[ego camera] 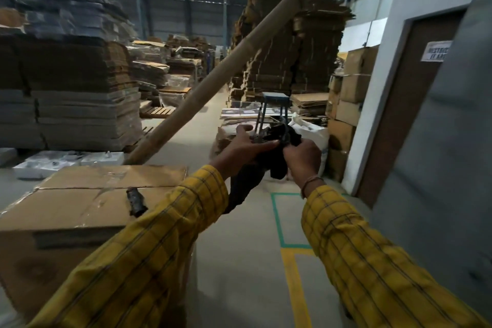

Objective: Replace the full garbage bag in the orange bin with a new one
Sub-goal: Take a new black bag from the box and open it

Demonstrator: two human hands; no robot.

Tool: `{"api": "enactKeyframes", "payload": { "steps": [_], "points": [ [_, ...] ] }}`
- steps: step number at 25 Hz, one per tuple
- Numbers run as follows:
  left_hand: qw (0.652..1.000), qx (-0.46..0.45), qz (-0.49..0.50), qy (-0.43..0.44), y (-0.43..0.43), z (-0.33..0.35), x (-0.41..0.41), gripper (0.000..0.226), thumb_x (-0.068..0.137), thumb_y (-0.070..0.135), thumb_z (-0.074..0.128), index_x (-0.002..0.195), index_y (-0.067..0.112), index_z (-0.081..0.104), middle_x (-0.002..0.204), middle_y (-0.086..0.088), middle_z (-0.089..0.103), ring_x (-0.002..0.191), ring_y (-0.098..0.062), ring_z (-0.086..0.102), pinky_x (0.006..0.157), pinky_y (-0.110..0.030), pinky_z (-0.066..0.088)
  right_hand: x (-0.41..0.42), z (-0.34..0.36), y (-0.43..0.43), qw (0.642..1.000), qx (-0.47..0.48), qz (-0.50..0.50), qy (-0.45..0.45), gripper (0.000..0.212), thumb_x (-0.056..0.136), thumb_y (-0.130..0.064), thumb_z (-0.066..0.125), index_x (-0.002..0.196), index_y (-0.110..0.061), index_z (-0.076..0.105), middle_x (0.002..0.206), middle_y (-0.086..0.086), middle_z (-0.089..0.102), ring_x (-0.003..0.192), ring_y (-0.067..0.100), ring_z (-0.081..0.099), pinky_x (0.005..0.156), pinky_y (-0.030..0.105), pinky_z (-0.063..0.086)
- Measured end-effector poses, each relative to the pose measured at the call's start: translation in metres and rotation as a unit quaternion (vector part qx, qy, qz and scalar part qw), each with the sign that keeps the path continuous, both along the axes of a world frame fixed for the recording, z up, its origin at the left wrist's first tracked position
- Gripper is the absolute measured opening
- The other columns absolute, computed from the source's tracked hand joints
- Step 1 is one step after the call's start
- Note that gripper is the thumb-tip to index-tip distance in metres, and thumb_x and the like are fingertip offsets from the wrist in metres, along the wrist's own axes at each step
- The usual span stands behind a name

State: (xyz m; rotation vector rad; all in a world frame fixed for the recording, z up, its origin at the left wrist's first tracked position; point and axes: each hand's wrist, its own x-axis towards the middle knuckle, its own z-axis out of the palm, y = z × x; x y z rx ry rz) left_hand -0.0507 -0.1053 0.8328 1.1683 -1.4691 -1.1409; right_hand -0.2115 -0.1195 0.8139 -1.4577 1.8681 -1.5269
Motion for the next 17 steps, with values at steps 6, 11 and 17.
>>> {"api": "enactKeyframes", "payload": {
  "steps": [6, 11, 17],
  "points": [
    [0.997, -0.026, 0.060, 0.032, 0.016, -0.016, -0.035, 0.019, 0.098, 0.011, 0.049, 0.103, 0.004, 0.065, 0.079, -0.010, 0.066, 0.049, -0.008, 0.067, 0.041, -0.020, 0.049, -0.065, 0.007, 0.028, 0.991, 0.101, 0.092, -0.009, 0.054, 0.085, -0.042, 0.043, 0.110, -0.002, 0.069, 0.117, 0.024, 0.070, 0.107, 0.041, 0.066, 0.093, 0.049, 0.055],
    [0.998, -0.034, 0.036, -0.028, 0.016, -0.013, -0.030, 0.017, 0.097, 0.021, 0.057, 0.090, 0.011, 0.068, 0.068, -0.009, 0.055, 0.050, -0.021, 0.047, 0.044, -0.025, 0.036, -0.106, 0.014, 0.043, 0.987, 0.078, 0.062, -0.125, 0.042, 0.099, -0.019, 0.040, 0.128, 0.005, 0.059, 0.127, 0.029, 0.062, 0.105, 0.041, 0.063, 0.092, 0.047, 0.052],
    [0.988, 0.086, 0.112, -0.065, 0.010, -0.038, -0.026, 0.038, 0.096, 0.033, 0.052, 0.069, 0.006, 0.049, 0.057, -0.009, 0.042, 0.041, -0.016, 0.034, 0.043, -0.020, 0.029, -0.130, -0.006, 0.069, 0.987, 0.100, 0.039, -0.120, 0.019, 0.088, 0.002, 0.050, 0.106, -0.006, 0.052, 0.096, 0.018, 0.056, 0.063, 0.026, 0.053, 0.038, 0.021, 0.041]
  ]
}}
